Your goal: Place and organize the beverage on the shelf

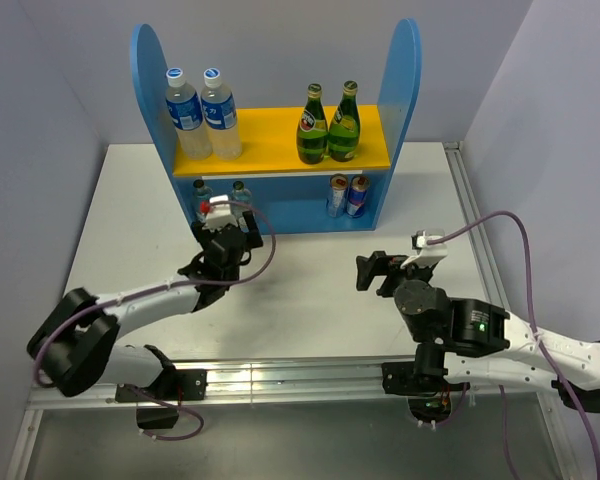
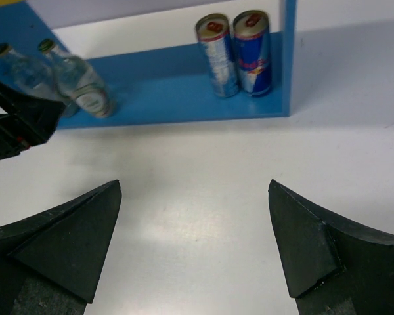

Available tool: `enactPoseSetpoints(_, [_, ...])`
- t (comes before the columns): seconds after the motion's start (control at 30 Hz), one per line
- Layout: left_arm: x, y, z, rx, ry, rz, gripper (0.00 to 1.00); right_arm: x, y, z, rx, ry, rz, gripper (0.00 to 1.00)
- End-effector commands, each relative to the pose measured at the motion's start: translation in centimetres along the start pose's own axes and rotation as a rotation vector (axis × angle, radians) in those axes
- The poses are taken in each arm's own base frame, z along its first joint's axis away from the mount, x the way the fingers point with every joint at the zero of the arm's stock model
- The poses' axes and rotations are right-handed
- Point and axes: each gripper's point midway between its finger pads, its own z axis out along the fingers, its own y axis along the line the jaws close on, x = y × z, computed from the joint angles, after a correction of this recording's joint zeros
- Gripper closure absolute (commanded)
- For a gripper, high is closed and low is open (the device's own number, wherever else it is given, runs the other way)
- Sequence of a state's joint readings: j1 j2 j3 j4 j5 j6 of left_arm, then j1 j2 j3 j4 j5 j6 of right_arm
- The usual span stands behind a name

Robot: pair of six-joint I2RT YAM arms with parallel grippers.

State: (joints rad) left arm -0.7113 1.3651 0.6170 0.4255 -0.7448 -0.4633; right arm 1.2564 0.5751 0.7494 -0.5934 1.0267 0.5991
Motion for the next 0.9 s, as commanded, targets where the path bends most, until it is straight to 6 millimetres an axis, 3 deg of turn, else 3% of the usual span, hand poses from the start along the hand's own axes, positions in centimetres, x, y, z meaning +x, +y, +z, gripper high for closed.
enactPoseSetpoints(0.0, [-0.1,0.8,-5.0,-0.045,0.057,-0.001,0.01,-2.3,1.7,-1.4,-0.093,0.031,0.085,0.0])
enactPoseSetpoints(0.07, [-1.4,-1.4,-8.4,0.015,0.093,-0.061,0.01,-2.7,2.6,-2.3,-0.167,0.076,0.069,0.0])
enactPoseSetpoints(0.1, [-1.6,0.7,-10.4,-0.02,0.139,-0.006,0.01,-4.4,3.0,-3.0,-0.197,0.068,0.091,0.0])
enactPoseSetpoints(0.13, [-4.0,-0.1,-11.8,0.008,0.131,-0.054,0.01,-5.0,3.1,-3.3,-0.212,0.071,0.087,0.0])
enactPoseSetpoints(0.17, [-4.7,-0.4,-13.5,0.041,0.151,-0.063,0.01,-5.4,3.1,-3.7,-0.224,0.084,0.059,0.0])
enactPoseSetpoints(0.23, [-8.5,1.1,-16.3,0.069,0.158,-0.079,0.01,-8.4,3.1,-4.7,-0.24,0.06,0.084,0.0])
enactPoseSetpoints(0.27, [-10.3,1.6,-17.5,0.102,0.148,-0.103,0.01,-10.0,3.1,-5.3,-0.257,0.05,0.088,0.0])
enactPoseSetpoints(0.47, [-19.7,4.7,-22.1,0.258,0.03,-0.198,0.01,-14.7,3.2,-7.1,-0.325,-0.009,0.122,0.0])
enactPoseSetpoints(0.53, [-21.3,5.4,-22.8,0.275,0.005,-0.231,0.01,-15.1,3.3,-7.2,-0.327,-0.016,0.126,0.0])
enactPoseSetpoints(0.63, [-22.0,6.6,-23.3,0.269,-0.008,-0.236,0.01,-15.4,3.3,-7.2,-0.324,-0.018,0.124,0.0])
enactPoseSetpoints(0.87, [-21.8,7.9,-23.4,0.238,-0.014,-0.232,0.01,-16.3,3.5,-7.4,-0.331,-0.035,0.116,0.0])
